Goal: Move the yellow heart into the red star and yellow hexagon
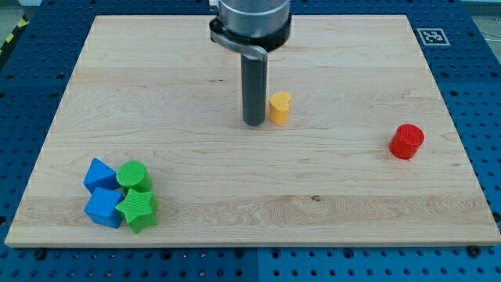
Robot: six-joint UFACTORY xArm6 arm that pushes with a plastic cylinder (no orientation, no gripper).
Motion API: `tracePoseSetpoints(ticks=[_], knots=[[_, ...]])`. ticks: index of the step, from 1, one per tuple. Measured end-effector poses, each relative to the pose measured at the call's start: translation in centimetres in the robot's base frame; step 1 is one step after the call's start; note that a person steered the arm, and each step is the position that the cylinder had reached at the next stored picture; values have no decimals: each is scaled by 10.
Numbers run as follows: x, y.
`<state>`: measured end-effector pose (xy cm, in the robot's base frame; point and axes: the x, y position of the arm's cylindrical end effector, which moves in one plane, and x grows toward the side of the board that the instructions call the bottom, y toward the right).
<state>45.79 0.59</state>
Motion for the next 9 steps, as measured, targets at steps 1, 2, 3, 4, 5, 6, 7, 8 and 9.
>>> tracePoseSetpoints(ticks=[1, 2, 3, 4, 5, 6, 7, 8, 9], knots=[[24, 22], [7, 39], [-37, 3], [-87, -43], [-76, -44], [-13, -40], [9, -6], [-9, 36], [-40, 43]])
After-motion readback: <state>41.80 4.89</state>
